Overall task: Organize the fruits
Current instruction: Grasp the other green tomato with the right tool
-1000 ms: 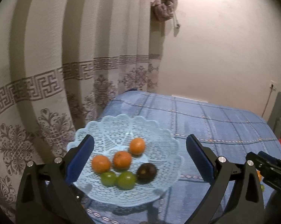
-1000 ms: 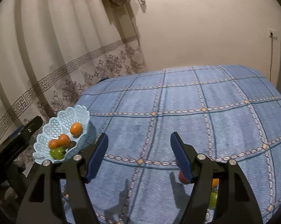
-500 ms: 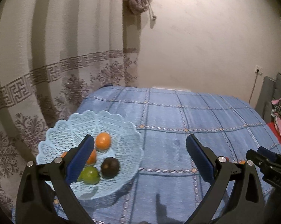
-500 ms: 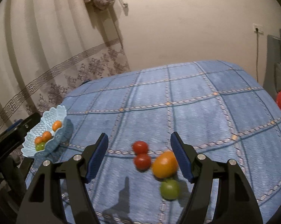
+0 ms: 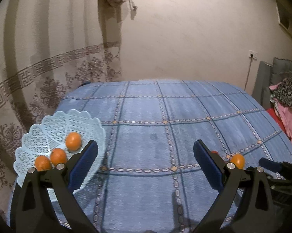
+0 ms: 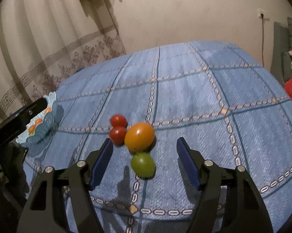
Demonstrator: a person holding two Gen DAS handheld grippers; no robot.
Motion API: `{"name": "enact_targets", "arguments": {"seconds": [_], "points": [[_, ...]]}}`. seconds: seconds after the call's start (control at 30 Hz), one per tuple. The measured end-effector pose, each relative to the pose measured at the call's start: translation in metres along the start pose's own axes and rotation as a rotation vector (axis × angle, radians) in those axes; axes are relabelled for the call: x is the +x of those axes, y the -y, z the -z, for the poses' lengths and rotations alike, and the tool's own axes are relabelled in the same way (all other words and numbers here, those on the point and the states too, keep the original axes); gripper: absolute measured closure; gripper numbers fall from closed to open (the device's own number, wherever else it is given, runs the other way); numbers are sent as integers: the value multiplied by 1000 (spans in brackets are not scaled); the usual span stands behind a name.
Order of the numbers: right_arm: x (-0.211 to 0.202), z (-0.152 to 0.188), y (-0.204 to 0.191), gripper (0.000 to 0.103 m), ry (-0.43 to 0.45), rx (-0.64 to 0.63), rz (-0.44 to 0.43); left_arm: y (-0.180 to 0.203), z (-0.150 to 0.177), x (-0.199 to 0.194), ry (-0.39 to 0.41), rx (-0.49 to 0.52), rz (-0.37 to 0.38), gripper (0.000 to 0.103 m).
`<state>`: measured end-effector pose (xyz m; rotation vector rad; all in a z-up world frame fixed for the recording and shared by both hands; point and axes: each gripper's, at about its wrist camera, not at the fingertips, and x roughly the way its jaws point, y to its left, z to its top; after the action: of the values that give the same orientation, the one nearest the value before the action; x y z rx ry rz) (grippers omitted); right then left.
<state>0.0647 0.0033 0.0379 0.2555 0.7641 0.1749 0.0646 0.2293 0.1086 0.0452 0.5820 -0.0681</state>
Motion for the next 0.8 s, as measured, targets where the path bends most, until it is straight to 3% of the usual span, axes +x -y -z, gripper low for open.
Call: {"name": "enact_targets", "arguments": {"seconds": [0.1,0.33,0.57,0.8], "points": [[9,3,1,48,-43,0,-7,8,2,3,-11,15,14,3],[22,10,-2,59,-103,-20,7,17,8,12,-39,29,40,3],[25,12,-6,74,-104,-48,20,18,14,19,-60,24,42,3],[21,10,-2,74,-98,-35,26,27,17,23,-80,49,52,3]]}}
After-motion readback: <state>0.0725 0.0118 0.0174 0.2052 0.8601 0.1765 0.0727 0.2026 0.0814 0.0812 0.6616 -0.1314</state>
